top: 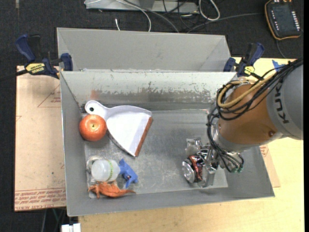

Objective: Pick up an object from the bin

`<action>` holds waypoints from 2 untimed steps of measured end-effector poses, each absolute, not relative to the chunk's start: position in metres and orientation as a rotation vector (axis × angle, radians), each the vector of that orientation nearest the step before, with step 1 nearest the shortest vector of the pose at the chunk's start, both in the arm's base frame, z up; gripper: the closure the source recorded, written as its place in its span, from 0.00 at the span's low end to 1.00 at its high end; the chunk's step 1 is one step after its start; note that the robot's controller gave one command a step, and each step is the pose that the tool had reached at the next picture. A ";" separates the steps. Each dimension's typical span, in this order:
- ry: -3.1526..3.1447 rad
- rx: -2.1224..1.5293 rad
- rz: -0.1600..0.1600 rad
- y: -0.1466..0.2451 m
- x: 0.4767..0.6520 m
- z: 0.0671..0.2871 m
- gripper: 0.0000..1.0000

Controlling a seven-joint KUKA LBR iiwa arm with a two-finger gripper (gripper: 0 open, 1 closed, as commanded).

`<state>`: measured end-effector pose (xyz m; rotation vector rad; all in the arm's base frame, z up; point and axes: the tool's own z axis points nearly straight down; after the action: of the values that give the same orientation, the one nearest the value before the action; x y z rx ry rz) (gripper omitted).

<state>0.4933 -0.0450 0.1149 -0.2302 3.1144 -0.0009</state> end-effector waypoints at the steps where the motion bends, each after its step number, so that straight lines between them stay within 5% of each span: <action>1: 3.134 -0.048 0.005 -0.046 0.497 0.072 0.00; 2: 3.121 -0.071 0.002 -0.071 0.498 0.070 0.00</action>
Offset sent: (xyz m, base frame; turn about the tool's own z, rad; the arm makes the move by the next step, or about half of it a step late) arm 0.0039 -0.0265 -0.0449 0.0991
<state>0.4977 -0.0714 0.0699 -0.0713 3.1208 0.0017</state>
